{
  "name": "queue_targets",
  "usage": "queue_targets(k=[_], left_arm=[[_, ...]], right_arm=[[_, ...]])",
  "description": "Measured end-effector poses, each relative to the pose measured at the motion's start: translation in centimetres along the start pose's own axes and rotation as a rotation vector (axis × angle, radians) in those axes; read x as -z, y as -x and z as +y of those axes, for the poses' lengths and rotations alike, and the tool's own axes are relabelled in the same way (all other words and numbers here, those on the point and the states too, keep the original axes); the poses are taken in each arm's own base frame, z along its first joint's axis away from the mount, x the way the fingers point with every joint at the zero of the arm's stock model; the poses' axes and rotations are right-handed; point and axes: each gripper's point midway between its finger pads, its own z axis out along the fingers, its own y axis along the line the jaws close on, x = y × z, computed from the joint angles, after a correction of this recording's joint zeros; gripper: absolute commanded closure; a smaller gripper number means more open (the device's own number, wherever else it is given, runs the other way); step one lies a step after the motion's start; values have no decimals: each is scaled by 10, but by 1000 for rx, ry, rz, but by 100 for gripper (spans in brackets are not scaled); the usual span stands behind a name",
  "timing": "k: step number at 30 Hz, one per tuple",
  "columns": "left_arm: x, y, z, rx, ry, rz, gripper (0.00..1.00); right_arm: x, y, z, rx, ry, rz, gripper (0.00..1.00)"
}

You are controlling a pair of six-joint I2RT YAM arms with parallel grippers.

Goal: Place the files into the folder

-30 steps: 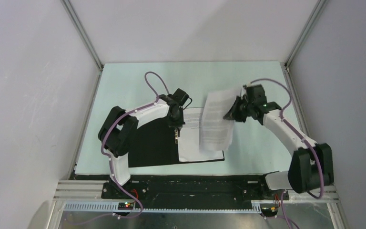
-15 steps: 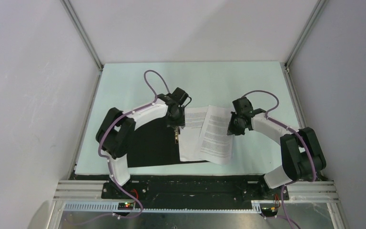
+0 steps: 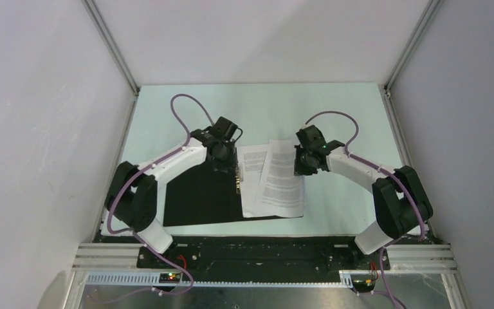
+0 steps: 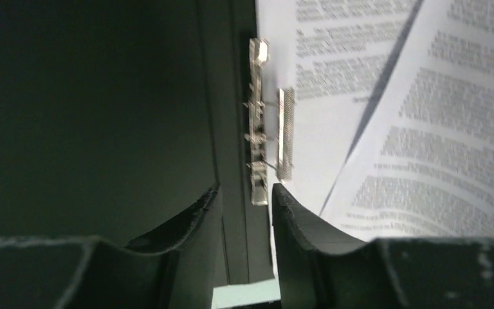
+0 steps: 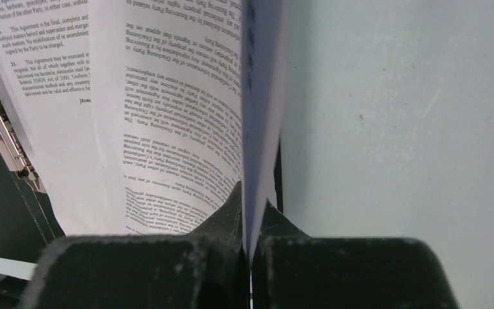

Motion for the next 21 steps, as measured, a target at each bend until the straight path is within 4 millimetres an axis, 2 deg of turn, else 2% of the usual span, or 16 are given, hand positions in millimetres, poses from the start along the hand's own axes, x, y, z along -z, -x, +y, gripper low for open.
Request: queue_targets(k=[2,4,10,14,21], left_arm=[[-7,8,9,29,20,8,71],[-17,25,13,55,34,11,75],[-51,82,-3,62,11,-26,84],[-70,89,-9,55,5,-10,88],[-99,78,-8,44,9,62,93]], right_arm=[[-2,-2,4,20,6,10,100],[-6,-5,5,35,7,26,100],[-12,-13,8,81,23,63,100],[-9,-12,14,105,47,67,100],[-6,-18,22,133,93,98,100]])
